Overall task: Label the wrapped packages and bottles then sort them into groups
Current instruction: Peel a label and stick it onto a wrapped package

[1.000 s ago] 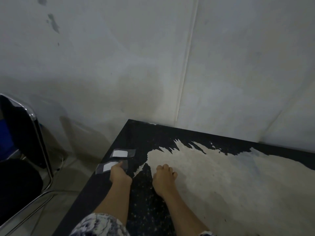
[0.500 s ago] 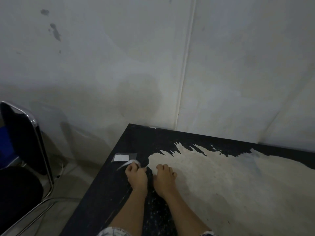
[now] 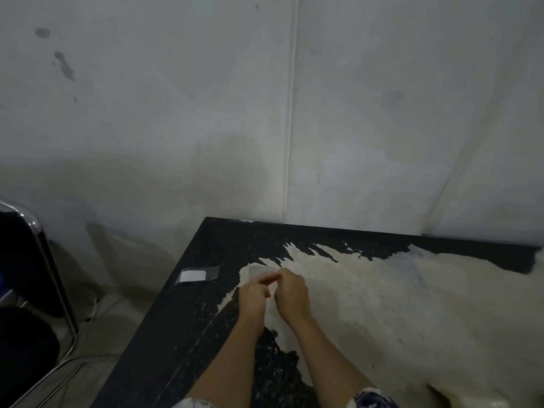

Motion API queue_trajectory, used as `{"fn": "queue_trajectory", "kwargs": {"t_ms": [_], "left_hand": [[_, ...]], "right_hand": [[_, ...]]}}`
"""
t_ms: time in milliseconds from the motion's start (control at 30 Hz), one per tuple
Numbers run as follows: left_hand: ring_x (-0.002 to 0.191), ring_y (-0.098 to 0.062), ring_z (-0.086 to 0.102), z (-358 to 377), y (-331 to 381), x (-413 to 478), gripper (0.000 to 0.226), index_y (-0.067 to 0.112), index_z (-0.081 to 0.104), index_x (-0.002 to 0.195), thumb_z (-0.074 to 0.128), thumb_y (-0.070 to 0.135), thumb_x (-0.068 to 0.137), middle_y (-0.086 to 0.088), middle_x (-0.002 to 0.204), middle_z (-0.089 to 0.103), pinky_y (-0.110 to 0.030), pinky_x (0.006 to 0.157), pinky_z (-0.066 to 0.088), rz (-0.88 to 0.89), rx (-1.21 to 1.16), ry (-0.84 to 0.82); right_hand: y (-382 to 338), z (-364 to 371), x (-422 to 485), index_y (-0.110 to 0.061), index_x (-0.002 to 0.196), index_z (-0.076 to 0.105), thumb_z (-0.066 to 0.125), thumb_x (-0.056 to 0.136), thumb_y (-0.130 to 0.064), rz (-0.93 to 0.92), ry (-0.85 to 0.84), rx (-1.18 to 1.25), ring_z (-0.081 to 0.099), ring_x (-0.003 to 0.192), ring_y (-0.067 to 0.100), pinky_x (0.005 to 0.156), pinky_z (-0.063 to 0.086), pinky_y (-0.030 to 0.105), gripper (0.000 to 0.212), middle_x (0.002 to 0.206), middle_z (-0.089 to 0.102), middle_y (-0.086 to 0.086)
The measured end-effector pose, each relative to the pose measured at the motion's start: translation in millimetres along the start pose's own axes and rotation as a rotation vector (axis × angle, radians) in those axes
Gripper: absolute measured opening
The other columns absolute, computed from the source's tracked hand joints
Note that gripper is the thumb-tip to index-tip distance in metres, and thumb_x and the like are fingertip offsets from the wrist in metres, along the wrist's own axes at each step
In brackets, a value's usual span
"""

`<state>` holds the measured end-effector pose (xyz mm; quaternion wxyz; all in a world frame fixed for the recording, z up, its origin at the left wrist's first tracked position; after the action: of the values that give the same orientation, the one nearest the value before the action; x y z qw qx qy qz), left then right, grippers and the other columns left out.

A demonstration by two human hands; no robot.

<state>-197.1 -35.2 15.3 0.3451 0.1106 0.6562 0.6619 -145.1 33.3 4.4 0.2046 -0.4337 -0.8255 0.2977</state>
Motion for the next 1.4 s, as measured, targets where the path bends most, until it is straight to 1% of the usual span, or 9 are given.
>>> {"fn": "queue_trajectory", "kwargs": {"t_ms": [100,267,400,600,700,833,967,1200,1400], "left_hand": [[0.093,-0.018,0.056,8.8,-5.8,-1.1,0.035,0.009,0.056,0.091,0.038,-0.017,0.076,-0.009,0.106,0.065,-0.026,0.071,0.044,-0.086,-0.015,0.078],[0.101,-0.022,0.051,40.4,-19.8,-10.1,0.052,0.011,0.037,0.133,0.063,0.019,0.088,-0.010,0.119,0.054,-0.036,0.084,0.045,-0.206,0.068,0.023],[0.087,-0.019,0.059,80.5,-18.7,-30.0,0.016,0.008,0.061,0.105,0.053,0.017,0.094,-0.010,0.097,0.065,-0.035,0.078,0.048,-0.255,0.012,-0.023],[0.074,-0.018,0.055,142.4,-23.9,-46.8,0.016,0.013,0.061,0.079,0.055,0.018,0.094,-0.011,0.081,0.061,-0.036,0.077,0.048,-0.206,0.087,-0.005],[0.070,-0.018,0.056,175.4,-26.7,-57.8,0.015,0.008,0.065,0.084,0.055,0.017,0.092,-0.012,0.082,0.062,-0.030,0.065,0.046,-0.175,0.150,-0.038],[0.077,-0.021,0.059,227.0,-25.2,-69.2,0.020,0.011,0.068,0.082,0.054,0.021,0.092,-0.011,0.085,0.065,-0.032,0.073,0.047,-0.154,0.188,-0.125],[0.074,-0.019,0.057,272.0,-25.7,-87.4,0.017,0.016,0.066,0.077,0.055,0.024,0.089,-0.011,0.087,0.063,-0.028,0.066,0.044,-0.150,0.132,-0.172],[0.079,-0.021,0.061,304.7,-56.9,-106.9,0.020,0.010,0.062,0.103,0.067,0.014,0.083,-0.010,0.089,0.064,-0.033,0.073,0.050,-0.240,0.278,-0.296],[0.071,-0.022,0.063,319.8,-63.0,-120.3,0.015,0.003,0.064,0.093,0.066,-0.004,0.080,-0.013,0.083,0.065,-0.036,0.075,0.055,-0.202,0.312,-0.332]], "right_hand": [[17.8,-16.5,-1.9,-0.012,0.090,0.063,0.044,0.094,-0.006,0.236,-0.003,0.346,0.053,0.068,0.009,0.055,0.041,0.016,0.021,0.084,0.061,0.003],[47.1,-48.8,-16.0,-0.007,0.112,0.065,0.053,0.090,-0.005,0.437,-0.148,0.706,0.066,0.085,0.017,0.067,0.051,0.024,0.025,0.094,0.070,0.004],[84.3,-83.3,-27.2,-0.007,0.117,0.063,0.053,0.091,-0.005,0.534,-0.212,0.775,0.068,0.084,0.018,0.065,0.052,0.026,0.028,0.100,0.070,0.009],[134.2,-145.8,-32.4,-0.007,0.113,0.066,0.064,0.084,-0.015,0.489,-0.252,0.433,0.057,0.080,0.016,0.060,0.042,0.019,0.030,0.104,0.065,0.009],[158.2,-174.1,-25.2,-0.007,0.118,0.062,0.068,0.082,-0.016,0.434,-0.217,0.446,0.056,0.094,0.016,0.076,0.043,0.024,0.037,0.111,0.061,0.007],[182.5,-209.2,-10.4,-0.007,0.116,0.062,0.069,0.082,-0.015,0.332,-0.173,0.426,0.061,0.099,0.019,0.088,0.050,0.030,0.035,0.110,0.065,0.007],[210.4,-237.2,-8.0,-0.009,0.096,0.069,0.062,0.088,-0.009,0.332,-0.160,0.537,0.060,0.068,0.012,0.057,0.048,0.018,0.011,0.087,0.068,0.006],[264.8,-272.3,-18.6,-0.003,0.095,0.060,0.058,0.087,-0.001,0.599,-0.050,0.932,0.062,0.067,0.021,0.063,0.053,0.031,0.009,0.085,0.067,0.017],[294.7,-302.0,-32.8,-0.003,0.089,0.063,0.060,0.087,-0.007,0.613,0.021,1.014,0.061,0.071,0.021,0.066,0.053,0.030,0.005,0.083,0.068,0.017]]}}
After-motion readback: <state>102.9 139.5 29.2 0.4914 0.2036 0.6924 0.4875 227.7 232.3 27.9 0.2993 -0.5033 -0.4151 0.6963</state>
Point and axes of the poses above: each hand's wrist, its own x-axis towards the middle knuckle, its own z-axis out of the palm, y = z × x, the point moved 3 cm from there along x, towards the middle knuckle
